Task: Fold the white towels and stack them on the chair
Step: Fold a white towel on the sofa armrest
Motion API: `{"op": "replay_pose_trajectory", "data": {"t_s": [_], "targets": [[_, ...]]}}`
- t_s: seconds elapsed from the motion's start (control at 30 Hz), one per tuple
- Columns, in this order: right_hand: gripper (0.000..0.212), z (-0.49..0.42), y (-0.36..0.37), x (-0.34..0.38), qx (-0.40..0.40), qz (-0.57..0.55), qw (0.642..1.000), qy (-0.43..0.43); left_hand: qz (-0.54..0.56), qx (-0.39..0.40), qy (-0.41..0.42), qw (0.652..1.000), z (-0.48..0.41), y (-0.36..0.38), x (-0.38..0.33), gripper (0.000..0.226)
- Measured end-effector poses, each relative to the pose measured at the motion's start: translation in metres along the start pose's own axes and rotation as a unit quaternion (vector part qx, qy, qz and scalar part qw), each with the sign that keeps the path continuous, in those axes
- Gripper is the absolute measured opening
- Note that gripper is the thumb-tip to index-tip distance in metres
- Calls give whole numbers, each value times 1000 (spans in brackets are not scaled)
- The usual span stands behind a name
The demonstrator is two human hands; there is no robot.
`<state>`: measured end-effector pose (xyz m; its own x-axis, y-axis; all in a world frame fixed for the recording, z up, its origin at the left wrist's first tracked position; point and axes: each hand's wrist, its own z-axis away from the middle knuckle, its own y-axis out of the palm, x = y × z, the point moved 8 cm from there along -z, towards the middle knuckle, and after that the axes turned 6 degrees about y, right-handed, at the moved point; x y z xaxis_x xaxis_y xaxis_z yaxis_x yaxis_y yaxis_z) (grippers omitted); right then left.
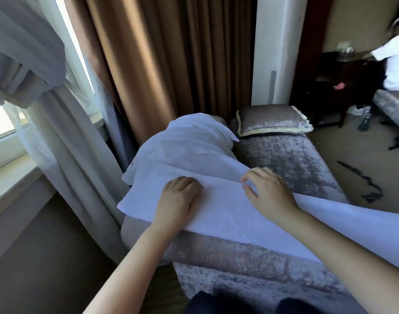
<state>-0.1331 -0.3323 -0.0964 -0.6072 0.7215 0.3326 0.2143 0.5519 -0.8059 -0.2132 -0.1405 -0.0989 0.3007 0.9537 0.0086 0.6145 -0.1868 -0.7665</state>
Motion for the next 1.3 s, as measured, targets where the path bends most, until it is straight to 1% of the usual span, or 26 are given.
{"op": "replay_pose_trajectory", "data": {"t_s": [0.03, 0.13, 0.2, 0.27, 0.33, 0.4, 0.47, 0.53, 0.6, 0.63, 0.7, 0.77, 0.83, 0.87, 0.93, 1.0, 1.03, 1.07, 1.1, 1.13, 1.2, 1.23, 1.3], "targets": [[10, 7, -5, -17, 13, 4, 1000, 25, -1, 21, 0, 1000, 1, 10, -10, 31], [18, 25, -8, -53, 72, 22, 995, 70, -11, 59, -44, 997, 3, 29, -15, 50], [21, 33, -7, -69, 101, -4, 990, 97, -17, 82, -55, 995, 4, 36, -14, 63], [18, 38, -9, -80, 107, -49, 984, 134, -24, 102, -58, 993, 6, 39, -15, 68], [17, 41, -9, -82, 107, -67, 980, 151, -28, 115, -67, 991, 8, 42, -18, 64], [18, 41, -10, -79, 94, -37, 986, 132, -35, 111, -72, 991, 6, 39, -18, 57], [19, 36, -16, -73, 64, 0, 994, 89, -53, 65, -58, 995, -6, 24, -16, 46], [17, 23, -24, -69, 24, 15, 998, 55, -77, 11, -54, 996, -28, 6, -10, 32], [14, 3, -27, -67, 3, 16, 999, 47, -104, -8, -52, 993, -53, 0, -1, 13], [15, -8, -24, -68, 1, 15, 999, 52, -115, -6, -56, 992, -66, 3, 4, 15], [19, -28, -14, -67, 8, 18, 998, 67, -136, 17, -68, 988, -82, 14, 18, 27], [26, -42, 5, -69, 31, 34, 996, 83, -164, 14, -80, 983, -87, 26, 31, 28], [29, -47, 26, -77, 75, 61, 990, 101, -173, -27, -95, 980, -82, 30, 37, 21], [28, -47, 35, -84, 101, 76, 985, 116, -171, -53, -104, 978, -78, 31, 39, 24], [27, -48, 46, -102, 139, 96, 974, 153, -166, -88, -134, 973, -75, 30, 44, 24], [24, -47, 56, -116, 180, 104, 960, 189, -160, -91, -161, 970, -76, 31, 50, 30], [23, -45, 60, -120, 195, 103, 953, 205, -162, -89, -163, 969, -76, 32, 51, 27], [22, -45, 62, -122, 198, 98, 951, 218, -165, -91, -156, 970, -76, 33, 52, 20], [20, -45, 62, -124, 191, 95, 950, 227, -170, -91, -149, 970, -75, 34, 51, 17], [16, -46, 61, -124, 177, 95, 953, 229, -174, -91, -143, 970, -74, 36, 51, 21], [15, -48, 52, -118, 146, 103, 962, 205, -173, -90, -141, 971, -74, 36, 52, 27], [14, -48, 47, -115, 127, 101, 968, 193, -174, -90, -141, 970, -74, 35, 51, 26], [10, -47, 34, -109, 80, 87, 977, 177, -176, -87, -146, 969, -73, 34, 51, 15]]}}
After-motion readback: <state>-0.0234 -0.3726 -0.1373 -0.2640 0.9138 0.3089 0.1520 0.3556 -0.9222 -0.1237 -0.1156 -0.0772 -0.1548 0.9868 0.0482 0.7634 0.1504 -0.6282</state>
